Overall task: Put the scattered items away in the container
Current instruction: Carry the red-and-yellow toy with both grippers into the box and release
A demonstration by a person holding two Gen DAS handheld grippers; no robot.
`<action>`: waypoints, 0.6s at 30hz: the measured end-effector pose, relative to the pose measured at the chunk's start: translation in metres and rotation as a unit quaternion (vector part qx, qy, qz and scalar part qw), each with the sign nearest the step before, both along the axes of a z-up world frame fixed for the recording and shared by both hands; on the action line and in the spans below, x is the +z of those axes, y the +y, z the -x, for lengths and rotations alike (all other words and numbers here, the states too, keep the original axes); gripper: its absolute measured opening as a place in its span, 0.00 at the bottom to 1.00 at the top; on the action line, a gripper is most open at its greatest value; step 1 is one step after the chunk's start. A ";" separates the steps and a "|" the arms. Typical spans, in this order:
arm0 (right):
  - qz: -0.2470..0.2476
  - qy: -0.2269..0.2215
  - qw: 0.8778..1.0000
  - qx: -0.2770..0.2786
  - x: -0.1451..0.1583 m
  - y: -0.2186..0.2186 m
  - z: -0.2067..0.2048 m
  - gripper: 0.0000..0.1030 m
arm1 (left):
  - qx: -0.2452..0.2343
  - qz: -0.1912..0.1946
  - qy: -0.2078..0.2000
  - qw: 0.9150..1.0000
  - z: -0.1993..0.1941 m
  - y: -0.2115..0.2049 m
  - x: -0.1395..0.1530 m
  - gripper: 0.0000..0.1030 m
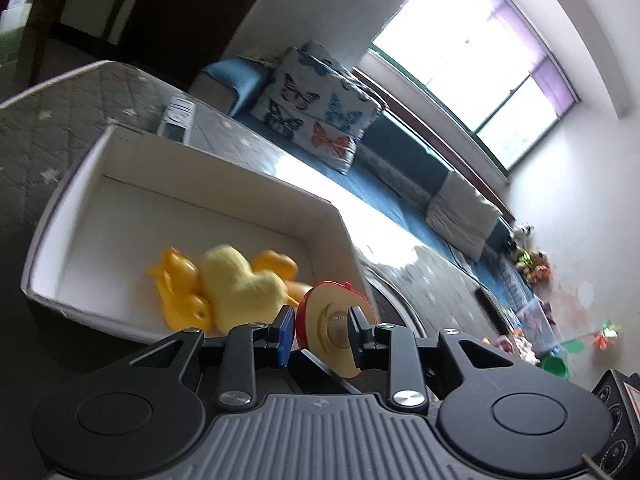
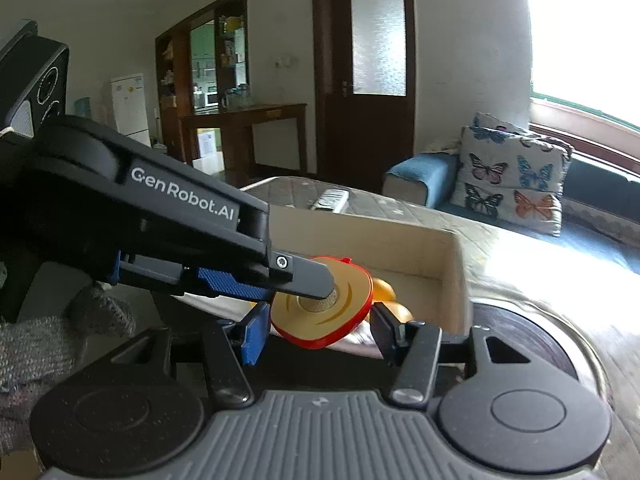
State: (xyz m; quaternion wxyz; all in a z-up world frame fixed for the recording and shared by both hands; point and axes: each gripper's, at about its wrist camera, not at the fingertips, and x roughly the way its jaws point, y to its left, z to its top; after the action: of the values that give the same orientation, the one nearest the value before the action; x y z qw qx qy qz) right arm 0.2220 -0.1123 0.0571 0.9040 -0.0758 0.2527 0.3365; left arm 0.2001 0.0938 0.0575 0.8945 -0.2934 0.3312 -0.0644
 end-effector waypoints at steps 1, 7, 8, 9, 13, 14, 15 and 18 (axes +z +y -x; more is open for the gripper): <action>0.001 -0.002 1.000 0.003 0.000 0.005 -0.003 0.53 | 0.005 0.000 0.000 1.000 -0.001 0.005 0.000 0.29; 0.004 -0.001 1.000 0.024 -0.005 0.035 -0.017 0.53 | 0.031 0.003 0.007 0.999 -0.009 0.029 -0.004 0.29; 0.005 0.000 1.000 0.026 -0.007 0.039 -0.018 0.53 | 0.035 0.004 0.010 0.999 -0.011 0.032 -0.006 0.29; 0.007 0.002 1.000 0.028 -0.009 0.042 -0.019 0.53 | 0.037 0.005 0.013 0.999 -0.012 0.034 -0.008 0.29; 0.015 0.009 0.999 0.034 -0.016 0.052 -0.024 0.54 | 0.044 0.009 0.023 0.999 -0.015 0.041 -0.015 0.30; 0.016 0.012 0.999 0.036 -0.018 0.054 -0.025 0.54 | 0.044 0.010 0.025 0.999 -0.015 0.042 -0.017 0.30; 0.018 0.014 0.999 0.037 -0.020 0.056 -0.025 0.54 | 0.045 0.010 0.028 0.999 -0.016 0.043 -0.019 0.30; 0.023 0.018 0.999 0.037 -0.023 0.057 -0.025 0.54 | 0.050 0.012 0.036 0.998 -0.014 0.045 -0.025 0.30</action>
State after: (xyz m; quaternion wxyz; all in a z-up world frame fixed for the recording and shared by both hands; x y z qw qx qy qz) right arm 0.2469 -0.0552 0.0336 0.8844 -0.1001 0.2734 0.3647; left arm 0.2142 0.1383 0.0330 0.8807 -0.3223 0.3470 -0.0127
